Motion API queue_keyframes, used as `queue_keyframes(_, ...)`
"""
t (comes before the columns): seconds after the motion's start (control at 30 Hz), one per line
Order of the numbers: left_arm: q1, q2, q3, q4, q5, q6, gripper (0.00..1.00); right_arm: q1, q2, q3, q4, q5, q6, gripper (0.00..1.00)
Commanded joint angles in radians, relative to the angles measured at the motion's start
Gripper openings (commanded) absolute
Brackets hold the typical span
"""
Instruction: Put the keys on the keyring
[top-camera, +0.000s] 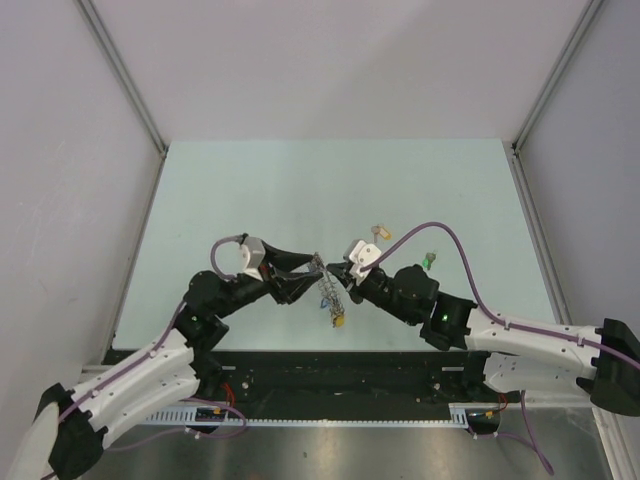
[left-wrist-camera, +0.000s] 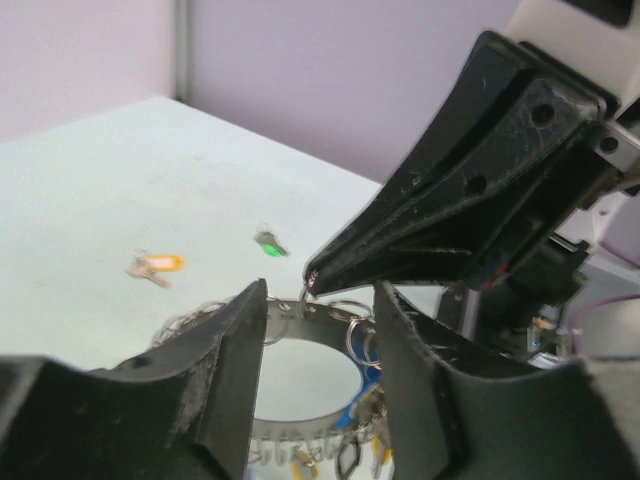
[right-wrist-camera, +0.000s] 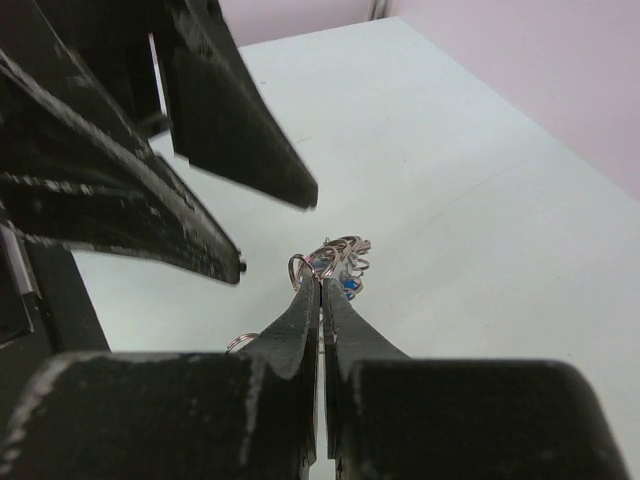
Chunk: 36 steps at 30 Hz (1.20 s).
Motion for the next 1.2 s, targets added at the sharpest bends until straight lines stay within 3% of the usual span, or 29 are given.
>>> queue_keyframes(0.0,0.008,-0.068,0.135,-0.326,-0.082,0.16,0.6,0.011,-0.009,0.092,0.008,0.02,-0.103,0.0)
queue_keyframes(0.1,0.008,-0.071,0.204,-0.478,-0.094,0.257,0.69,0.014,-0.004,0.107,-0.014,0.012,-0.131,0.0)
queue_keyframes(0.17,0.006,-0.053,0.254,-0.545,-0.083,0.318,0.71,0.016,-0.001,0.114,-0.023,0.006,-0.137,0.0)
queue_keyframes(0.5,0.008,0.017,0.413,-0.836,0.026,0.556,0.64,0.028,0.001,0.129,-0.059,-0.006,-0.167,0.0)
queue_keyframes(0.9,0.008,0.155,0.508,-0.832,0.199,0.652,0.54,0.033,0.002,0.132,-0.057,-0.026,-0.171,0.0)
queue_keyframes(1.17,0.006,0.181,0.513,-0.812,0.207,0.635,0.35,0.044,0.004,0.131,-0.054,-0.012,-0.167,0.0)
